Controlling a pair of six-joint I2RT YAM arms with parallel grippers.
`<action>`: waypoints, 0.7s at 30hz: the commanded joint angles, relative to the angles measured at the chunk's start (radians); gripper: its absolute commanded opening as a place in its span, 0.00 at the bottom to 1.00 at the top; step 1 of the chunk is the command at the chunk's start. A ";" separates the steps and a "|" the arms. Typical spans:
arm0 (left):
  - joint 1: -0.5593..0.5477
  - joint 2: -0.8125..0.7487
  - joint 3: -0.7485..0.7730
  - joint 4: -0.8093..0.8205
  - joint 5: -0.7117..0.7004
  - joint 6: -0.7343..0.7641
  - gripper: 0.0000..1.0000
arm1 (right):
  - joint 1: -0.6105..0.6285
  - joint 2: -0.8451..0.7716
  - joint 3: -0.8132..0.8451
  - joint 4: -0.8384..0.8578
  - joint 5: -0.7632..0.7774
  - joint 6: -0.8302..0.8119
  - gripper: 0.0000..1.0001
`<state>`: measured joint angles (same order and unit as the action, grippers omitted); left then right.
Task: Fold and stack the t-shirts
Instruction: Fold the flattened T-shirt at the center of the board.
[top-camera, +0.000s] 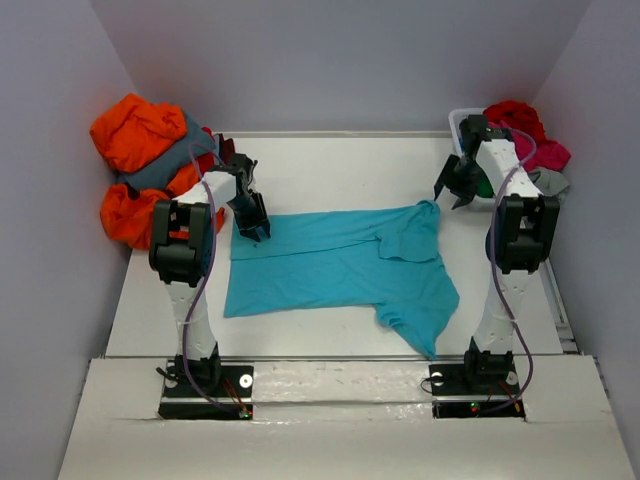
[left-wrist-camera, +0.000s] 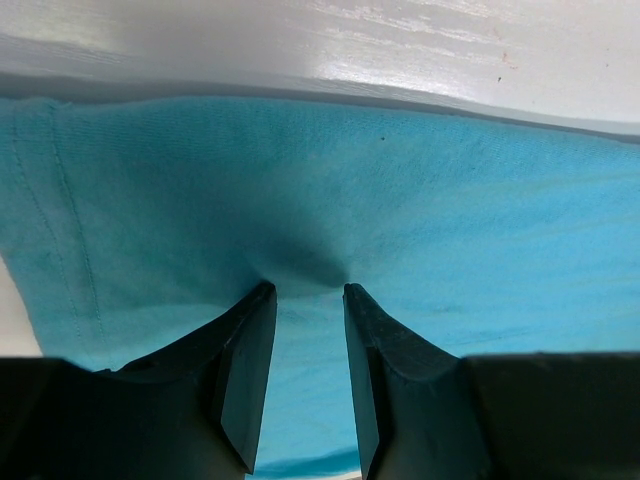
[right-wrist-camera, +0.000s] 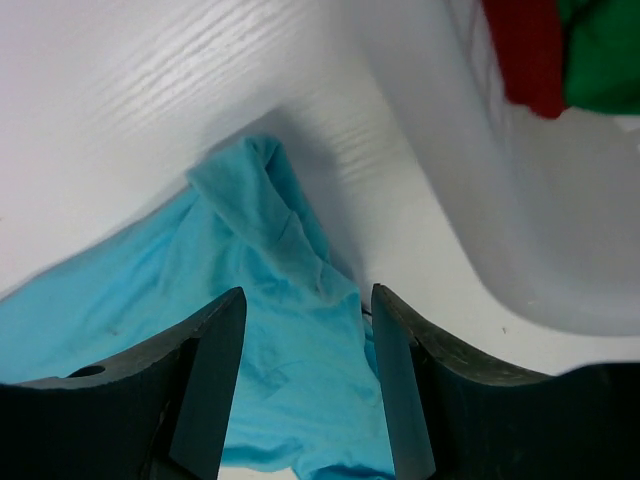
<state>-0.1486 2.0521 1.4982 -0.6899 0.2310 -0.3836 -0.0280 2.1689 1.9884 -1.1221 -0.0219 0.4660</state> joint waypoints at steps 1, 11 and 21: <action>0.006 -0.001 0.008 0.010 -0.010 -0.012 0.46 | 0.043 -0.116 -0.091 0.007 -0.056 -0.027 0.59; 0.006 0.039 0.096 -0.019 -0.007 -0.015 0.46 | 0.126 -0.239 -0.319 0.021 -0.104 -0.053 0.56; 0.006 0.054 0.125 -0.019 0.001 -0.021 0.46 | 0.126 -0.317 -0.536 0.079 -0.141 -0.023 0.49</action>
<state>-0.1486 2.1017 1.5818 -0.6991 0.2317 -0.4023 0.1040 1.8954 1.4986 -1.0897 -0.1349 0.4351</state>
